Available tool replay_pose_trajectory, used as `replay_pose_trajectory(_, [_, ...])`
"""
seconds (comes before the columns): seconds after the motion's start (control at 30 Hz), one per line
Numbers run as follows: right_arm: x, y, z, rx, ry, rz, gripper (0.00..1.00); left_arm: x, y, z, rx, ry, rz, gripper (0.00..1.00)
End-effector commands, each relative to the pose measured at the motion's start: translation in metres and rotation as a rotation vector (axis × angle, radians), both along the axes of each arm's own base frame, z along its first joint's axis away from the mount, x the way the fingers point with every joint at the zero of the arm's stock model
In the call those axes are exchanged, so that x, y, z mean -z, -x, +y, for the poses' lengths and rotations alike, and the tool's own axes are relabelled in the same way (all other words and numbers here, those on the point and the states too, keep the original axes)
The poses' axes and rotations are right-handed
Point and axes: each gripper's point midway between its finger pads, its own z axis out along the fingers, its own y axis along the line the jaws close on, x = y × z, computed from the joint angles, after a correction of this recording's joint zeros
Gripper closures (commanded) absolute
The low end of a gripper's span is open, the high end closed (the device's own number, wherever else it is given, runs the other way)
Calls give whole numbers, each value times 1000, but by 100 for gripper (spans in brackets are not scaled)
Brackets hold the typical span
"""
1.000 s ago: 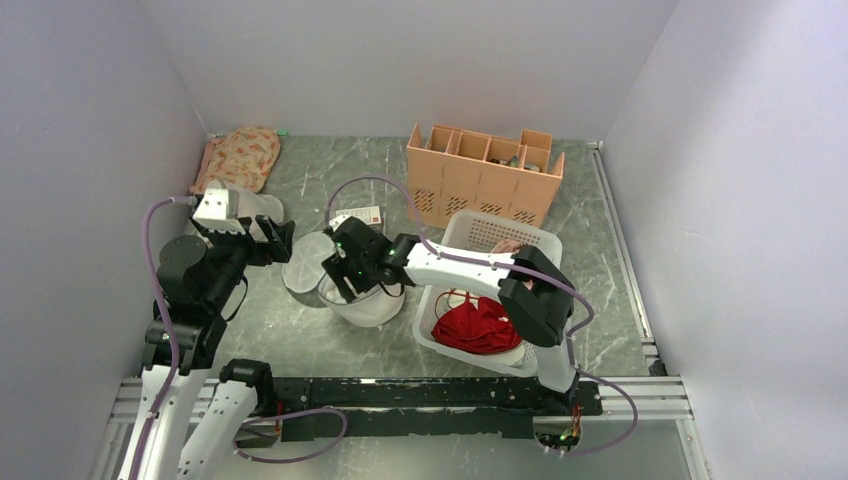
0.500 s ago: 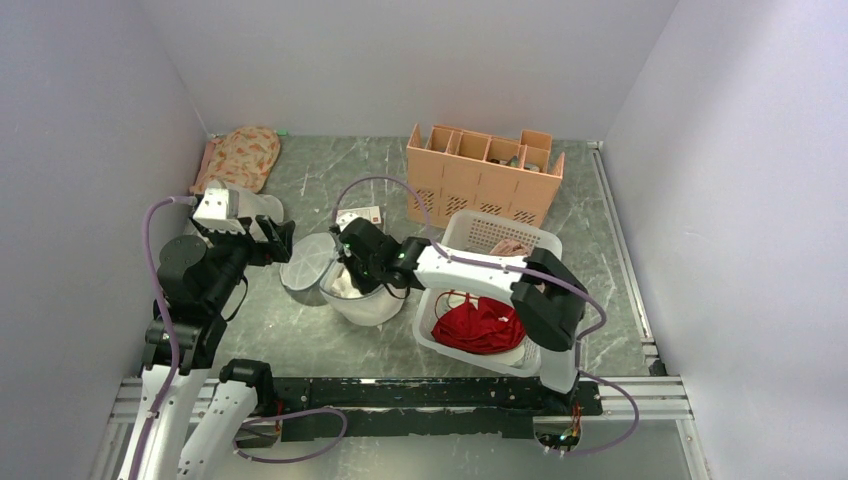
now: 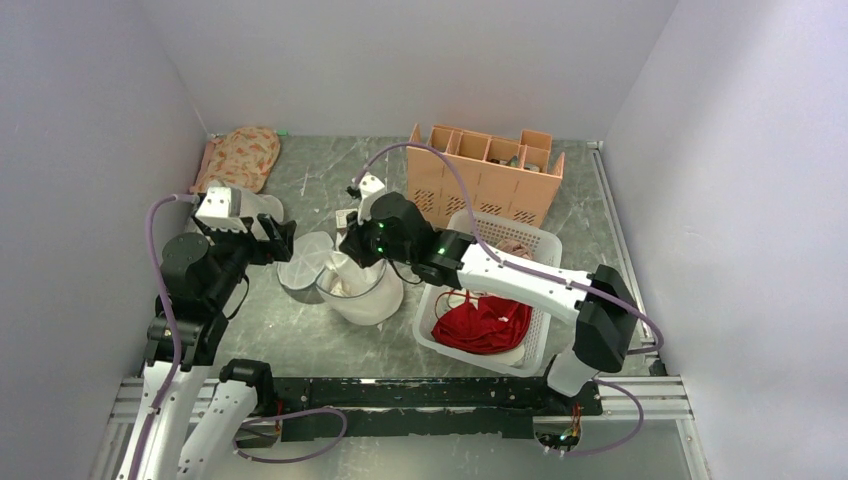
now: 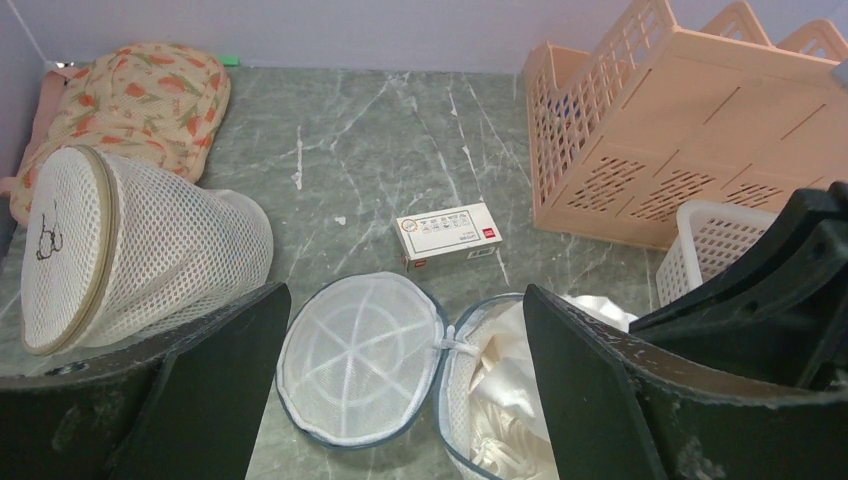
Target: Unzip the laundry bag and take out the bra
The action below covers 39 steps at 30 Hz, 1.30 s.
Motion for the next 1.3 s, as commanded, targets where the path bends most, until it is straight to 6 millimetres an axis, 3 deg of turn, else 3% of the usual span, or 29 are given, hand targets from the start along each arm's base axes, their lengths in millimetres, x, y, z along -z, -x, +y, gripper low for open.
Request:
replay_pose_trajectory(0.0, [-51, -6, 8, 8, -184, -65, 100, -8, -2, -1, 15, -5, -35, 2])
replay_pose_trajectory(0.2, [-112, -16, -1, 61, -295, -158, 100, -11, 1, 1, 4, -4, -51, 2])
replay_pose_trajectory(0.43, [-185, -11, -26, 84, -468, -261, 100, -14, 4, 2, 2, -3, -63, 2])
replay_pose_trajectory(0.6, [-221, 0, -50, 99, -550, -298, 100, -16, 4, 0, 11, -1, -73, 2])
replay_pose_trajectory(0.73, [-235, 8, -77, 127, -553, -335, 100, -13, 2, 1, 4, -5, -62, 2])
replay_pose_trajectory(0.8, [-227, 9, -94, 165, -498, -356, 100, -13, 1, 1, 3, -7, -58, 2])
replay_pose_trajectory(0.9, [-201, 2, -137, 315, -381, -364, 100, -13, 2, 1, 7, -5, -58, 2])
replay_pose_trajectory(1.13, [-130, 6, -253, 647, -76, -339, 100, -15, 4, -1, 16, -1, -72, 2])
replay_pose_trajectory(1.27, [-101, 13, -283, 737, 23, -284, 100, -11, -1, -1, 12, -6, -56, 2])
